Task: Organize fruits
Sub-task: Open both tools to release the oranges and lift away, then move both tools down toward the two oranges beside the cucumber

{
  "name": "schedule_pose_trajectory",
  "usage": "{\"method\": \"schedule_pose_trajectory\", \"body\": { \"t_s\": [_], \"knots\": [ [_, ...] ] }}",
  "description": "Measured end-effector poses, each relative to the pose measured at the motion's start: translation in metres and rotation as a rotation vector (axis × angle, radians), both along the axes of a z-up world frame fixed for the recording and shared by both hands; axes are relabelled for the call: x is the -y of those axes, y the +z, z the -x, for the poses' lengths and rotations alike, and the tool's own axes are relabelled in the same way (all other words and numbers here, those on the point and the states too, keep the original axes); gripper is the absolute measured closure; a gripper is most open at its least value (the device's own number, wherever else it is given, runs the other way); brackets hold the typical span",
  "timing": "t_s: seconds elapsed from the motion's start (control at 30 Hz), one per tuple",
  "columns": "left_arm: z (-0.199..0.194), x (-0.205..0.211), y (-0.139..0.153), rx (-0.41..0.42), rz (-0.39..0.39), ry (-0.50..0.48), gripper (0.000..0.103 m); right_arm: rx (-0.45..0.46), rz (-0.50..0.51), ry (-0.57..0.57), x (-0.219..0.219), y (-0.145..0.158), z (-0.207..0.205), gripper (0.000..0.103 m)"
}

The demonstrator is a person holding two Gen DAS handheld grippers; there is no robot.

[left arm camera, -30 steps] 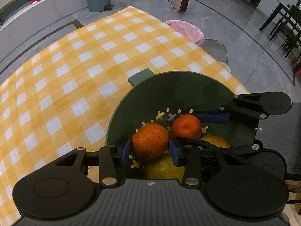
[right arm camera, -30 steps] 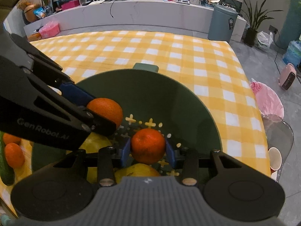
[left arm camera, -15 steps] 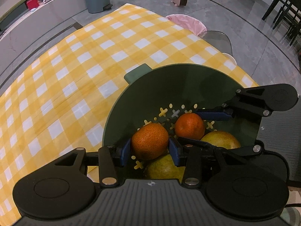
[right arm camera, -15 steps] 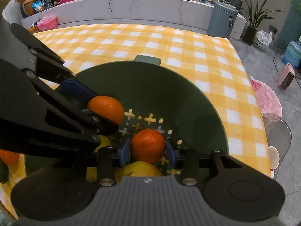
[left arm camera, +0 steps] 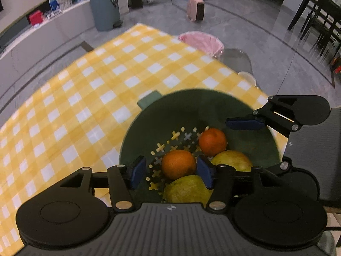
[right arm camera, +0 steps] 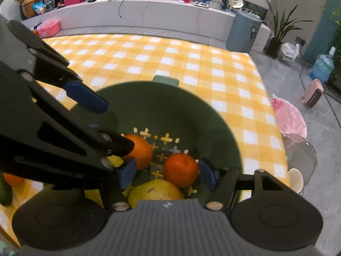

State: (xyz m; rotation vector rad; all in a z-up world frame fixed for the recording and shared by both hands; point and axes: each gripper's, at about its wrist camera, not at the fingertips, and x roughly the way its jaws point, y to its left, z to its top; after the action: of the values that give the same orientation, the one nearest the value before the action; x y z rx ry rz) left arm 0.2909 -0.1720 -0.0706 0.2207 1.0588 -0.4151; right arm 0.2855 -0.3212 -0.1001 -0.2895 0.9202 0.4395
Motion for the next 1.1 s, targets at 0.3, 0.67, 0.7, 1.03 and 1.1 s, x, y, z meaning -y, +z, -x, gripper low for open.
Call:
{"method": "schedule_pose_trajectory", "body": {
  "t_s": [0.3, 0.67, 0.7, 1.03, 1.1],
  "knots": [
    [0.053, -0.024, 0.061, 0.155, 0.076, 0.035, 0.038, 0.119, -0.048, -0.061, 0.002, 0.056, 0.044, 0.037],
    [0.125, -0.077, 0.092, 0.308, 0.077, 0.122, 0.038, 0.192, -0.197, -0.091, -0.016, 0.097, 0.118, 0.037],
    [0.132, -0.083, 0.093, 0.317, 0.078, 0.128, 0.038, 0.193, -0.221, -0.095, -0.018, 0.098, 0.125, 0.037],
    [0.187, -0.137, 0.079, 0.326, 0.120, 0.201, 0.038, 0.157, -0.364, -0.177, -0.035, 0.075, 0.188, 0.037],
    [0.195, -0.144, 0.072, 0.317, 0.107, 0.200, 0.038, 0.141, -0.379, -0.197, -0.038, 0.066, 0.198, 0.037]
  ]
}}
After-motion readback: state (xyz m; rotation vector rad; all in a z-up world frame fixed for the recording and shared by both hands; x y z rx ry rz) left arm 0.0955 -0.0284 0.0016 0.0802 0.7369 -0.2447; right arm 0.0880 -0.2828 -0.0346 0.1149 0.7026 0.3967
